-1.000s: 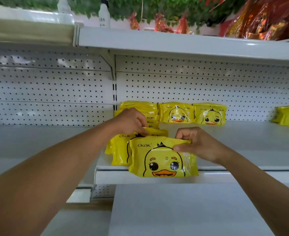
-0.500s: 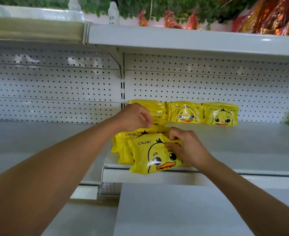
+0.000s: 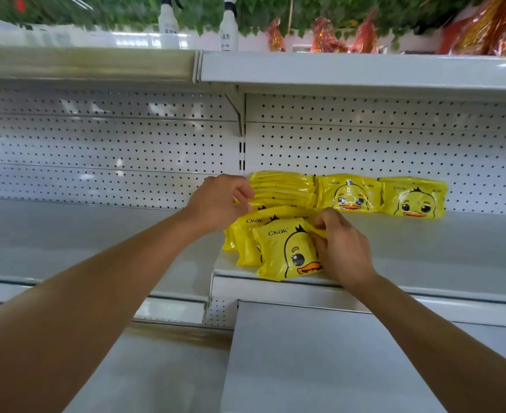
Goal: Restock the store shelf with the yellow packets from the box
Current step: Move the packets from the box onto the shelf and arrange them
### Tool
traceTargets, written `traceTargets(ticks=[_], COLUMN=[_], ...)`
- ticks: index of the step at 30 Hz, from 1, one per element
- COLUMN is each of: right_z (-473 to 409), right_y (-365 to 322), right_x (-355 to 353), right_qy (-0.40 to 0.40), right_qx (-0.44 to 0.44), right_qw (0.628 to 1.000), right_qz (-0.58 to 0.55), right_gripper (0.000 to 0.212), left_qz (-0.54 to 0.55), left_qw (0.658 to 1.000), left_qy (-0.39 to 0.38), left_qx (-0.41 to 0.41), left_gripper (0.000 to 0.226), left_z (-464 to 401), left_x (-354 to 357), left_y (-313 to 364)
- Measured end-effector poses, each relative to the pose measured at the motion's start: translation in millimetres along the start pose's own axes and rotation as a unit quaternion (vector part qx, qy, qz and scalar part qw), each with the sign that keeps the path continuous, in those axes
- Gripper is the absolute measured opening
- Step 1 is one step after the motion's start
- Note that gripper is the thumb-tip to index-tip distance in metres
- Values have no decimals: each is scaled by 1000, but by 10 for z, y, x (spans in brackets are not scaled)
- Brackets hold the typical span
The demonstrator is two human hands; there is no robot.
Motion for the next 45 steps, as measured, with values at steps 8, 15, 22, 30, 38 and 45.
traceTargets(ticks=[8, 15, 22, 30, 38, 45], right_z=[66, 155, 433, 1208, 2505, 3776], right_y=[31, 64, 257, 934, 1926, 2797], right_x=[8, -92, -469, -1142, -1903, -2515], right_qy=[51, 12, -23, -52, -112, -214], right_qx=[16, 74, 64, 68, 125, 234], right_qw=[999, 997, 997, 996, 982, 939], right_qz=[11, -19, -38, 6, 82, 136], right_gripper=[44, 64, 66, 59, 63, 61], left_qz=[-15, -30, -32, -22, 22, 18], left_qw=[1000, 999, 998, 991, 976, 946], left_qy=[-11, -10, -12, -63, -154, -268], left_qx=[3, 11, 53, 113, 156, 181], left_gripper=[18, 24, 26, 31, 27, 30], left_z=[128, 159, 178, 319, 897, 1719], left_x=[57, 80, 258, 999, 2146, 3330], left_y=[28, 127, 586, 1648, 2937, 3809])
Point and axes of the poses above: each hand's wrist, its own z-axis away from the middle knuckle, its own x-axis out of the palm, y = z × x, the point moved 2 cm from there along -z, towards the middle knuckle, and after that the axes turned 3 degrees about -z, right-handed, at the moved point
